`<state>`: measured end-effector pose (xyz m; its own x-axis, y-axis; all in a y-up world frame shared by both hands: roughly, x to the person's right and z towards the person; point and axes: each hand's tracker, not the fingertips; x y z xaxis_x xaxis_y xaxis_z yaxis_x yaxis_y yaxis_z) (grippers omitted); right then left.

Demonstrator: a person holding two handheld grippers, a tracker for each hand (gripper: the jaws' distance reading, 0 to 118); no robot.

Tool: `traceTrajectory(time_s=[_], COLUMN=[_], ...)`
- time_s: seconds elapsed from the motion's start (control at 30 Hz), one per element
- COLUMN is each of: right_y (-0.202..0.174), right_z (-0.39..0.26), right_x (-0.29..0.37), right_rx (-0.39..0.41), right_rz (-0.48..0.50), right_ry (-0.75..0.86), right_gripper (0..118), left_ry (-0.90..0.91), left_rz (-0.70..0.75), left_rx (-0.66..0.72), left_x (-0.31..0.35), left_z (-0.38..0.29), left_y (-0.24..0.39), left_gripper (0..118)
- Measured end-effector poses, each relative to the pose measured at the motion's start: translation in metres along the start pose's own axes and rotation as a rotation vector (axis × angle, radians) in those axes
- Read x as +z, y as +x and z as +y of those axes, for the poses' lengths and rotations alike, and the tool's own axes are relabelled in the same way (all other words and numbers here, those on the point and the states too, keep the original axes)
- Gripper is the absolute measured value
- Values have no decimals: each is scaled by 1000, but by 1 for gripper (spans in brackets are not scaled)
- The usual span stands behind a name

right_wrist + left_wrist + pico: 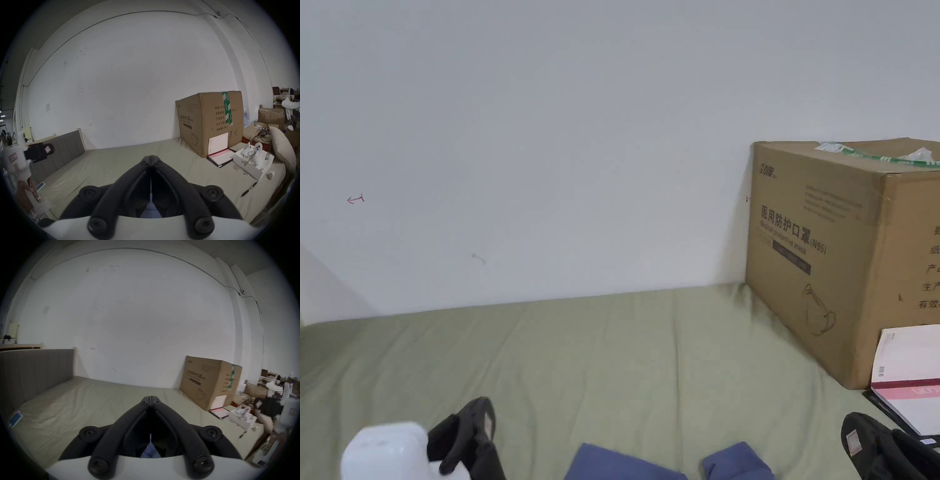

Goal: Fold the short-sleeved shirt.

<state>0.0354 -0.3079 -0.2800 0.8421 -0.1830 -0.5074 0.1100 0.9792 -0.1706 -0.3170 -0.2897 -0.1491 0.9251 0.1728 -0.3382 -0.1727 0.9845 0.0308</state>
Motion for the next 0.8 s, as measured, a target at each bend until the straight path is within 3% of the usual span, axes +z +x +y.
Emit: traceTrajectory(time_s=[0.07,0.2,0.27,0.3,0.33,0.37,0.4,0.43,0.53,0.8], right_y=[3,13,17,20,23,27,30,33,43,59], right_z=[0,-5,-10,-12,-15,-17,-21,-24,-32,-54], right_x=[-6,-27,-40,-46,-52,-57,-62,-67,-81,-109], right_rx=[-35,-68,-60,-60,-63,-66,-69,-69,-72,-88], right_rz=[20,70,48,41,42,40,34,26,10,-3], right_ry=[-54,-136,-172,-187,-201,-214,-228,-243,-283,-373], right_gripper=[0,0,0,0,0,0,0,0,0,0], left_ry=[-151,-779,-1037,-1049,-1092,-1122,-1120,-1129,-1137,-1144], left_rz=[-164,-276,-271,-250,-198,-154,-105,-100,-92,-104], left_rx=[54,72,37,-23,-76,-119,-150,-133,-82,-263], left_x=[-50,-209,-277,-300,-318,-333,-348,-363,-391,-409], left_z=[16,4,-34,-50,-69,-85,-102,-121,-157,-239], left_y=[-9,-18,-11,-12,-10,-9,-11,-16,-22,-11], left_gripper=[0,0,0,0,28,77,111,118,115,115])
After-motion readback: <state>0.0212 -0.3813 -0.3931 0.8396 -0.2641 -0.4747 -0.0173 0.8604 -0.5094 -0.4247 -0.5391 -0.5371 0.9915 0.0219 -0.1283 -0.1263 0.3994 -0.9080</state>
